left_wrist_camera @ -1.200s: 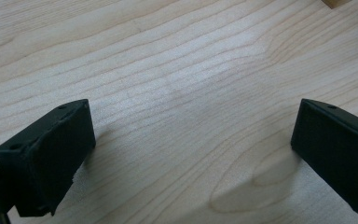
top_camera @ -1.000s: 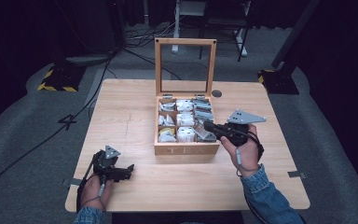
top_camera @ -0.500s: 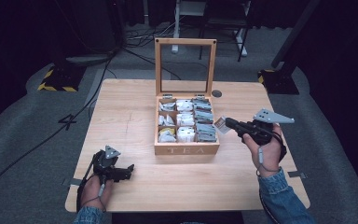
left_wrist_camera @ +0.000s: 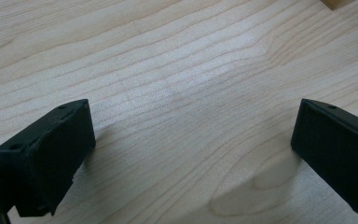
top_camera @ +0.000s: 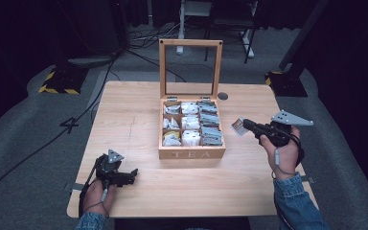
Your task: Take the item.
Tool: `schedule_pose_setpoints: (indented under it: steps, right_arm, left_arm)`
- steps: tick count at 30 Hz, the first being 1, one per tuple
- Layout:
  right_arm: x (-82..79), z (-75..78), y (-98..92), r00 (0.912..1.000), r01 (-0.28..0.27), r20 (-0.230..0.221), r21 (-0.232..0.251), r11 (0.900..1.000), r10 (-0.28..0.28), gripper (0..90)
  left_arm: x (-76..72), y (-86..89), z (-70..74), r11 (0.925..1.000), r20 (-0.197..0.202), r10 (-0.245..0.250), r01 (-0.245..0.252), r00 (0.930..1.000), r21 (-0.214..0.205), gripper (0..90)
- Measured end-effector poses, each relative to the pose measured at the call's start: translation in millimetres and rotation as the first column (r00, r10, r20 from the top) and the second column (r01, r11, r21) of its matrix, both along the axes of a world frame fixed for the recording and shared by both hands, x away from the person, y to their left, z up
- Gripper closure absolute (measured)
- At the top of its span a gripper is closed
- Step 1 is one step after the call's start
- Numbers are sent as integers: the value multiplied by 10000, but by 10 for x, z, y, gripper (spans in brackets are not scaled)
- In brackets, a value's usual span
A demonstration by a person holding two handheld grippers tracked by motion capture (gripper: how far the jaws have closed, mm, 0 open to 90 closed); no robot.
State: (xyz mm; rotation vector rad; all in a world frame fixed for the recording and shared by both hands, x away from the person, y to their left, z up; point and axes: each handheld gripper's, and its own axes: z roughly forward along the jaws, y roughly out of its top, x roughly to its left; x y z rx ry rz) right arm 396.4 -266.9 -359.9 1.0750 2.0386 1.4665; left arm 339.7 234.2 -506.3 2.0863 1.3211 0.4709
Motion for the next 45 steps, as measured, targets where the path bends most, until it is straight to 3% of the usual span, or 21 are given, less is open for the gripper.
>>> schedule_pose_setpoints:
  steps: [10,24,45]
  right_arm:
    - [110,-163,-254,9969,711,-323,-161,9973,-716,900]
    - [249,-482,-493,9837,1339,-1139,-534,9896,-1393,900]
    - [368,-851,-517,9606,1374,-2277,-1099,9844,-1595,900]
  left_arm:
    - [0,1,0,10000,1,-4,4,10000,7,0]
    - [0,0,0,10000,0,-2,2,10000,2,0]
    - [0,0,0,10000,-1,-1,1,10000,-1,0]
